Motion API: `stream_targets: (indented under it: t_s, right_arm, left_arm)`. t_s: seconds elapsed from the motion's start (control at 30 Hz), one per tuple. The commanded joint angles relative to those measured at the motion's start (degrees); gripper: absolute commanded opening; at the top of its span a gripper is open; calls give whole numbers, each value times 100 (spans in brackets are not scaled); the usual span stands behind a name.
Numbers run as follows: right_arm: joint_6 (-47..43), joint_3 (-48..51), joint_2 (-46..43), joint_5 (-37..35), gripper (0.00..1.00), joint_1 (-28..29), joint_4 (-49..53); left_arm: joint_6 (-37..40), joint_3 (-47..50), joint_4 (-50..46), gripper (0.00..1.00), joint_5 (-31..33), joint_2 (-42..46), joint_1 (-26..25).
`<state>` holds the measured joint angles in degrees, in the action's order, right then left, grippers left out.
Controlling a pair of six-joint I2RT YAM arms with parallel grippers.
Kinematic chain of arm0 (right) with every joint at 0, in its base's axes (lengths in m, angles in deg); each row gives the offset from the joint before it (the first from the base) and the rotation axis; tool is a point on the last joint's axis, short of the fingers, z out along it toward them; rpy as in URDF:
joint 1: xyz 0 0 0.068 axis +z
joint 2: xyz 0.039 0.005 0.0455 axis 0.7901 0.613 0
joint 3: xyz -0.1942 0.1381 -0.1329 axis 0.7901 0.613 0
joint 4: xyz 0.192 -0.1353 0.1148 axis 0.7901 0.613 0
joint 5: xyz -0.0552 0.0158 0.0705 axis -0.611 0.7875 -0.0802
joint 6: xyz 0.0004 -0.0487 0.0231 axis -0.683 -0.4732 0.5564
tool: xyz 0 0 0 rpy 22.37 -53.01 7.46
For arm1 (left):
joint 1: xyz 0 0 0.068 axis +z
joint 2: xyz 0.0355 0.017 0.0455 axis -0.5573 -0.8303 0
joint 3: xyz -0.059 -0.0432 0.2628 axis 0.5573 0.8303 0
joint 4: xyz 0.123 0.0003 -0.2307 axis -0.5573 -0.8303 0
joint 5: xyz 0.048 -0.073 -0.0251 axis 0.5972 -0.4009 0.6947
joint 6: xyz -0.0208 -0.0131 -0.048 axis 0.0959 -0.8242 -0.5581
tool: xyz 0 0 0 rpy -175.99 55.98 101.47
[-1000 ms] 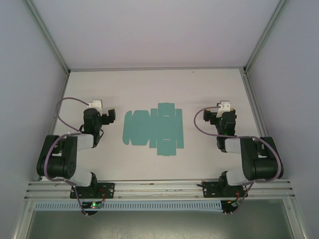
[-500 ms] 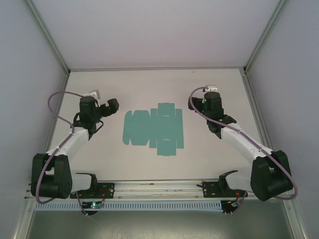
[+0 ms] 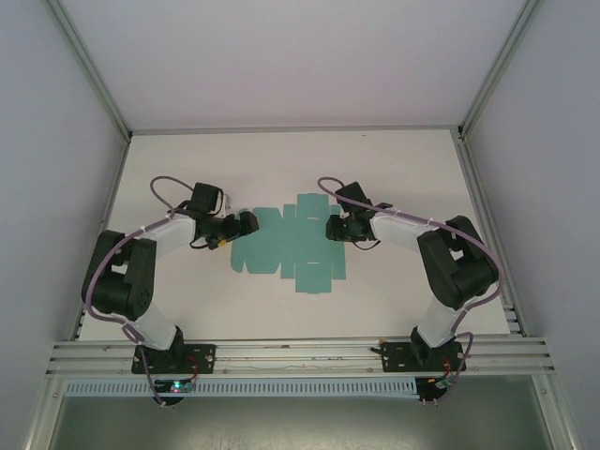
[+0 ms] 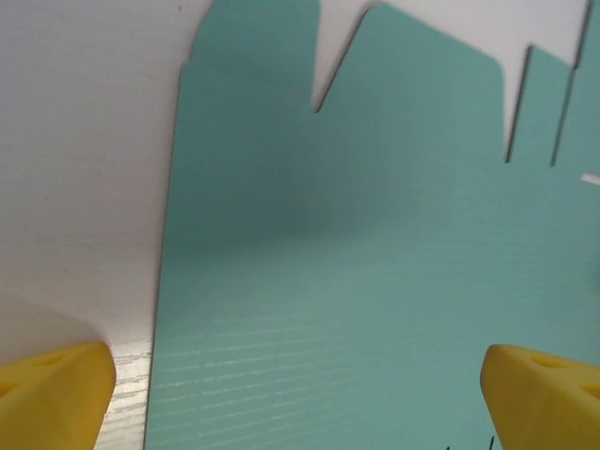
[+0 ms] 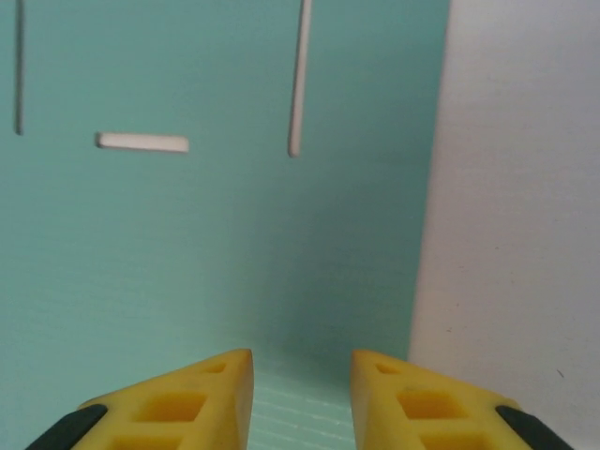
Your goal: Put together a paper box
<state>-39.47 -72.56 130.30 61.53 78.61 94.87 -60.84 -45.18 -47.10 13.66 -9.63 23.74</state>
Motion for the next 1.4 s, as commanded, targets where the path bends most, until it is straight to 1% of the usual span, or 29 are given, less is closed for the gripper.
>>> stream_targets:
  t_s: [0.0, 0.1, 0.23, 0.3, 0.37, 0.5, 0.6, 0.77, 0.87, 1.0, 1.07, 1.17, 1.27, 1.37]
  right_arm:
    - [55, -182, 171, -13, 30, 7, 390]
    - [3, -132, 220, -391, 31, 21, 569]
    - [26, -74, 367, -669, 31, 29, 734]
    - [28, -37, 426, -673, 31, 35, 710]
    - [45, 10, 463, -687, 31, 52, 675]
    - [126, 186, 563, -399, 29, 64, 346]
    - [201, 375, 628, -62, 28, 67, -8]
    - [263, 575, 775, 246, 26, 63, -306]
    - [269, 700, 814, 405, 26, 66, -467]
    - [291, 892, 872, 531, 26, 49, -613]
    - [306, 954, 906, 595, 25, 52, -658]
    - [361, 1109, 889, 675, 25, 46, -846]
    - [390, 1196, 882, 757, 25, 25, -999]
    - [406, 1246, 924, 881, 24, -4, -1098]
  left_arm:
    - [85, -289, -442, 100, -267, -271, -25]
    - [138, -392, -580, 100, -260, -360, -58]
    - [342, -539, -1002, 100, 221, -339, -90]
    - [359, -547, -998, 100, 50, -408, -104]
    - [350, -539, -835, 100, -359, -523, -175]
    - [209, -554, -327, 99, -1362, -737, -391]
    - [-96, -523, -6, 96, -1882, -817, -423]
    - [-753, -270, 857, 95, -2632, -759, -425]
    - [-1071, -152, 1325, 92, -2875, -599, -417]
    - [-1894, 96, 2512, 89, -3155, -157, -420]
    - [-2154, 195, 2914, 87, -3118, 143, -453]
    - [-2220, 269, 3142, 86, -3048, 474, -543]
    - [-2342, 340, 3431, 82, -3002, 587, -610]
    - [-2656, 474, 4067, 79, -3015, 572, -617]
